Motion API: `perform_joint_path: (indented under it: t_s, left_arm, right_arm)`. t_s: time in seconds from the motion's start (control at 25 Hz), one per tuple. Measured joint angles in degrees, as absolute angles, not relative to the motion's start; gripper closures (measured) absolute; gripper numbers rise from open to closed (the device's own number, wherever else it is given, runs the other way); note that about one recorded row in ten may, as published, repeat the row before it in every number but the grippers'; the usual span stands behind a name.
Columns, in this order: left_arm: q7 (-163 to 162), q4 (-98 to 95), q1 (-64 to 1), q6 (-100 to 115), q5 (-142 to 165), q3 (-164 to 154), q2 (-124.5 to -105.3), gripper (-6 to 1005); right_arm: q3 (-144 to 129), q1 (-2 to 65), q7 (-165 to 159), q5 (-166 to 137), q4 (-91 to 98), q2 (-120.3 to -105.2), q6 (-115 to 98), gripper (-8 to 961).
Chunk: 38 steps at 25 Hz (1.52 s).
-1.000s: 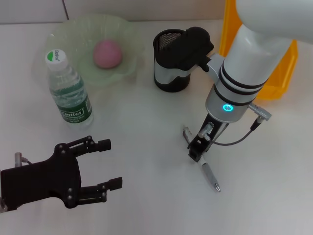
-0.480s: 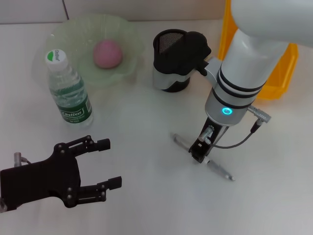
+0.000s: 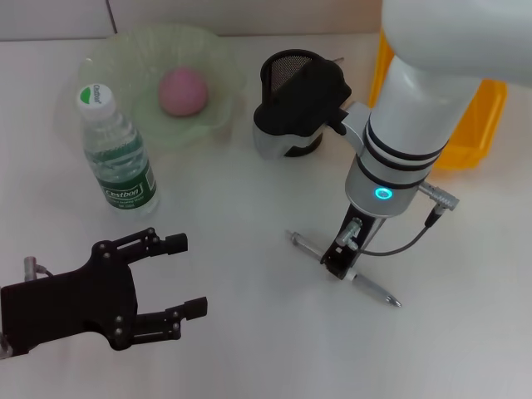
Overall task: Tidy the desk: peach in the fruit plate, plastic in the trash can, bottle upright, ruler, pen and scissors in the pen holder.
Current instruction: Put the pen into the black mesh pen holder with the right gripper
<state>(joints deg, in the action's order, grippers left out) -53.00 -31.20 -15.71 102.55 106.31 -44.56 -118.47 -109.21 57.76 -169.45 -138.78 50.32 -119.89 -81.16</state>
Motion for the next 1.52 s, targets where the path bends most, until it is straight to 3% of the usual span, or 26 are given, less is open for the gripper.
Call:
perform_joint_path:
  t_s: [0.28,0.64,0.8,0.96,1.2,1.52]
  left_arm:
    - [-53.1,-31.2,-15.67,102.81,106.1,-44.59,-118.47,170]
    - [-53.26,-31.2,-15.55,103.01,106.07,-44.42,-118.47,170]
    - [-53.07,-31.2,-15.64,102.93,106.07,-44.48,-118.47,170]
    - [-53.07,-31.2,-15.69,103.0,106.08,-44.53,-118.48,170]
    - [-53.15,-31.2,-15.82,102.98,106.08,-44.66,-118.56,170]
    - [-53.38,-31.2,-16.0,102.92,106.09,-44.82,-118.57,170]
  right_arm:
    - [-103.78,53.82,-169.14,-140.89,60.32,-119.51,-84.46,813]
    - [-82.75,39.24,-161.02,-140.16,90.54,-119.6,-82.16,806]
    - [-78.05,30.58,-147.73,-125.95,95.78,-119.84,-69.58,803]
    - [-78.62,22.84,-115.73,-94.48,87.09,-119.67,-53.5,800]
    - [-78.86,24.83,-82.31,-65.78,67.63,-119.51,-52.31,796]
    - [-75.25,37.57,-69.51,-55.71,37.77,-119.28,-52.22,789]
